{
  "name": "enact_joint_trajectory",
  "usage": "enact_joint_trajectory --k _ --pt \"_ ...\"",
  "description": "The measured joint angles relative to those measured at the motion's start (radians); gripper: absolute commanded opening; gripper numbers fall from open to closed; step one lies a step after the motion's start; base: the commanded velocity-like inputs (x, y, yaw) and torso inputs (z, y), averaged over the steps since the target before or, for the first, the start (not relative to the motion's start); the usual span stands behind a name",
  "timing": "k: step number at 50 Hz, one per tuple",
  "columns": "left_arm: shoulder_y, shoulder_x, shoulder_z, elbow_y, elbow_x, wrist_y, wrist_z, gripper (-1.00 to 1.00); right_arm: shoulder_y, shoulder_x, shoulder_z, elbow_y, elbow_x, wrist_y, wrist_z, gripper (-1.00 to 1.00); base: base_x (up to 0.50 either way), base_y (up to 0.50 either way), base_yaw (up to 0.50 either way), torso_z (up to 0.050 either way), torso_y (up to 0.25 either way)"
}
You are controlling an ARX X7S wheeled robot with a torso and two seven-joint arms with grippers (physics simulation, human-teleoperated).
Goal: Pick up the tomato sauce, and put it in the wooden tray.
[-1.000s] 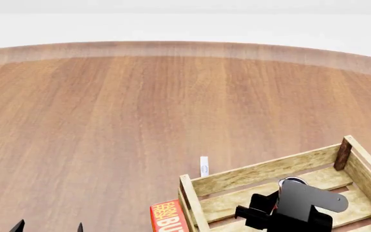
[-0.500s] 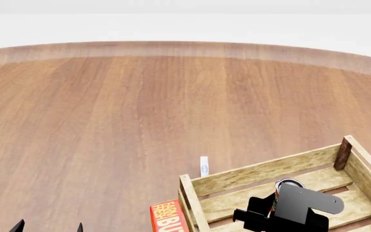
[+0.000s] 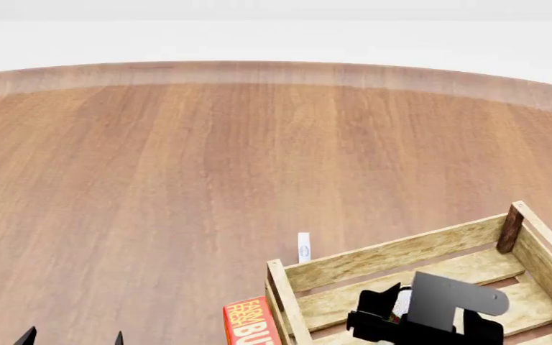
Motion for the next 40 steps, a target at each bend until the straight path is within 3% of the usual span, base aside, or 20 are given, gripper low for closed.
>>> enact_joint_trajectory --k 40 --pt "-0.002 -0.005 0.008 -0.001 -0.006 0.003 -0.007 1.00 -0.008 0.008 -0.017 -0.031 -0.007 0.003 -0.001 1.00 0.00 0.00 0.00 0.000 0.000"
